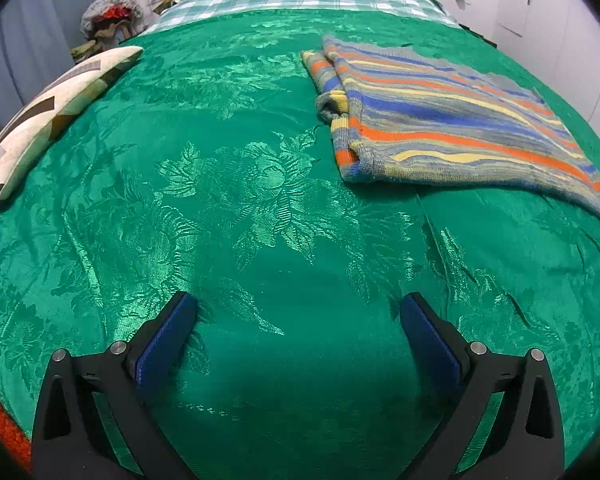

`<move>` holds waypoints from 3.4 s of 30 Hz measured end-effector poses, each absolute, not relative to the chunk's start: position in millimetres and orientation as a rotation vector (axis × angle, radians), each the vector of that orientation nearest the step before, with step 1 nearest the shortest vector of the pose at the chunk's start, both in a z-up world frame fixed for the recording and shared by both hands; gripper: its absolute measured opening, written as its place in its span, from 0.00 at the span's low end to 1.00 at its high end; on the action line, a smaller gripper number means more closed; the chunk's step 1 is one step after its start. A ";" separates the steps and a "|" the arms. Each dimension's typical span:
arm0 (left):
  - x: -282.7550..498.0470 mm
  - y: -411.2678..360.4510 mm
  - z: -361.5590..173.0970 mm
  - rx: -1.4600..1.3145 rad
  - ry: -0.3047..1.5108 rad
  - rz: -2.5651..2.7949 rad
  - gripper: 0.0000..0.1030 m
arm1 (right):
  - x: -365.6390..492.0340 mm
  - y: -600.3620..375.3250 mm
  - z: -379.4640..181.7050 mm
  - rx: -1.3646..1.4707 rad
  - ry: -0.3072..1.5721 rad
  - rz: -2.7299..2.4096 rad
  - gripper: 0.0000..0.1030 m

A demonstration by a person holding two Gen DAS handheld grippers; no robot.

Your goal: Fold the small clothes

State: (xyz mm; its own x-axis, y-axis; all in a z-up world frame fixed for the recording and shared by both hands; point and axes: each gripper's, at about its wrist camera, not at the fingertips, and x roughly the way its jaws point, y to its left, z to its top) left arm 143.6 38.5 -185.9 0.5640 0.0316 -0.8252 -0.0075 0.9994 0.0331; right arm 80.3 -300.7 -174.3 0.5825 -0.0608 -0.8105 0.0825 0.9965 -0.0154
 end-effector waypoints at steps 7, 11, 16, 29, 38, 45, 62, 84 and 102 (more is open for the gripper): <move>143.3 36.9 -186.6 0.029 0.966 0.025 0.99 | 81.9 -300.2 -175.4 0.026 0.944 -0.076 0.97; 143.2 36.8 -186.7 0.029 0.967 0.025 0.99 | 83.2 -300.3 -175.4 0.021 0.943 -0.078 0.98; 143.5 37.1 -186.7 0.030 0.967 0.025 0.99 | 83.2 -300.0 -175.2 0.016 0.943 -0.080 0.99; 143.5 37.6 -186.9 0.032 0.968 0.025 0.99 | 83.1 -298.7 -175.5 0.014 0.943 -0.082 0.99; 142.0 38.6 -186.8 0.034 0.963 0.027 0.99 | 83.3 -297.8 -176.6 0.008 0.938 -0.084 0.99; 141.3 40.8 -186.1 0.037 0.968 0.024 0.99 | 83.6 -296.4 -177.9 -0.003 0.935 -0.089 1.00; 119.7 17.4 -158.2 0.118 0.963 -0.021 0.98 | 83.8 -300.2 -171.9 0.019 0.987 -0.064 1.00; 169.5 -276.6 -157.5 0.450 0.909 -0.721 0.63 | 319.7 -454.5 -144.9 0.571 1.100 0.334 0.65; 152.5 -19.0 -75.1 -0.197 0.904 -0.498 0.10 | 383.4 -314.2 -64.2 0.455 0.952 0.471 0.09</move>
